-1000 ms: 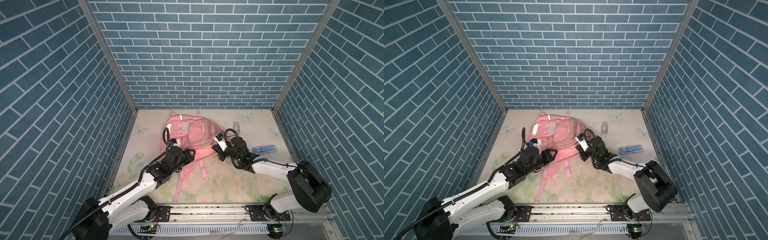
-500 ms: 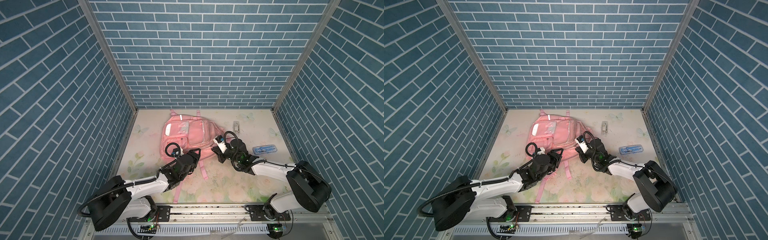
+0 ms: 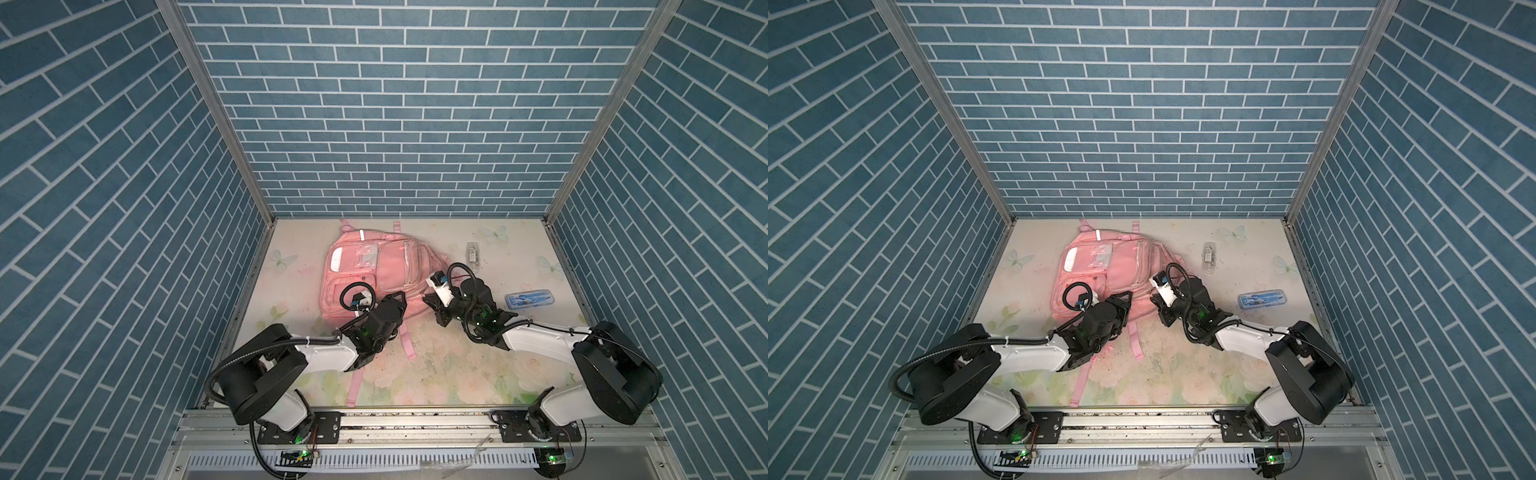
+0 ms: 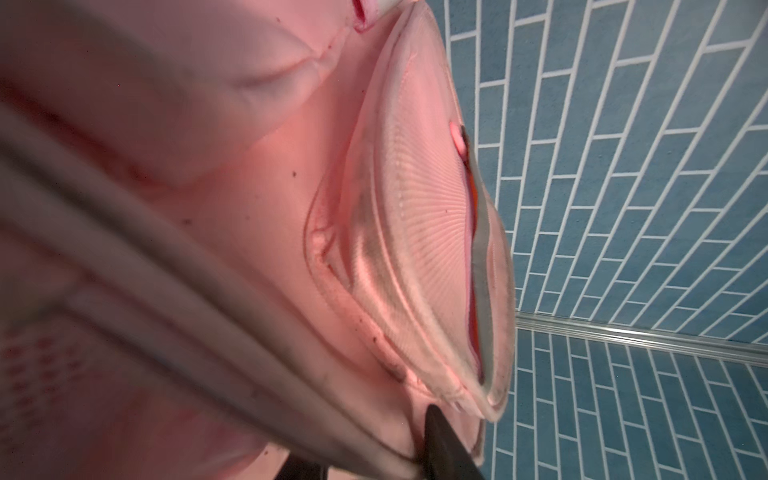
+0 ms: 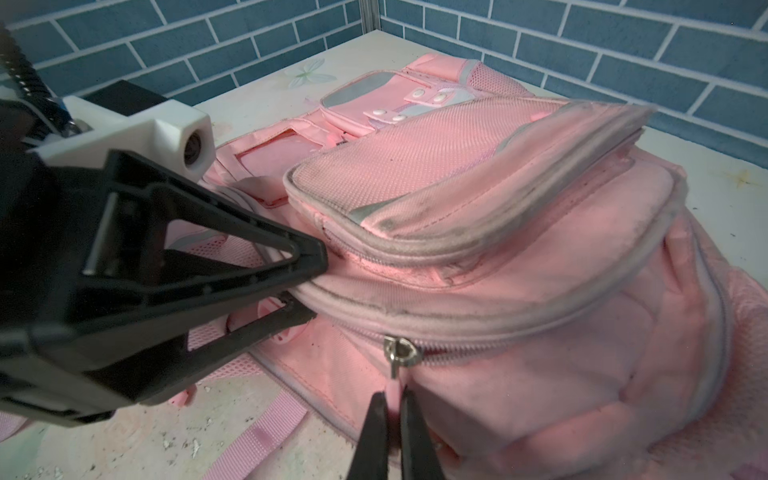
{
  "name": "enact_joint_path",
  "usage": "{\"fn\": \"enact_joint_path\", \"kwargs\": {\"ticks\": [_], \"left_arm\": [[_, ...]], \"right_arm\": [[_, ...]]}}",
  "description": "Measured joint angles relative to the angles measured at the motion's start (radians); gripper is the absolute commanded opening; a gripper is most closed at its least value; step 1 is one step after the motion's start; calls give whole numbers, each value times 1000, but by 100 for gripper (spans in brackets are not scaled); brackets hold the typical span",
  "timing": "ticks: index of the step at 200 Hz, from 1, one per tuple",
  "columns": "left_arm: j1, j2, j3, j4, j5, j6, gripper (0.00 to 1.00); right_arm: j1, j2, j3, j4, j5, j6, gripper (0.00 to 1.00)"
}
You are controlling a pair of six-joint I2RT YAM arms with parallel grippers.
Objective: Pack the student bag
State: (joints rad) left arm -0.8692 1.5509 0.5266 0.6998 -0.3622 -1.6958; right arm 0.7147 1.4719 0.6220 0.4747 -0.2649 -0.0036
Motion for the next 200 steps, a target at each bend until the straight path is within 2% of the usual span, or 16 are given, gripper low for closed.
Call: {"fn": "enact_joint_path", "kwargs": {"ticks": [19,59,112,144,172,200], "left_arm": [[24,11,0,21,40,17,0],[72,-45,6,-47,139,104,0],[145,-187,-24,-159,293,212,0],[210,-200,39,-317,462,361,0],[268,-226,106,-473,541,499,0],[346,-268,132,-595,608,613,0]], "right_arm": [[0,1,0,-11,6,0,0],[-25,0,0,-11,4,1,0],[-155,-29,1,-13,-55,-4,0],[-233,5,48,-56,-120,-30,0],[-278,86,150,-111,-139,-66,0],[-273,126,209,-175,-183,-116,0]]}}
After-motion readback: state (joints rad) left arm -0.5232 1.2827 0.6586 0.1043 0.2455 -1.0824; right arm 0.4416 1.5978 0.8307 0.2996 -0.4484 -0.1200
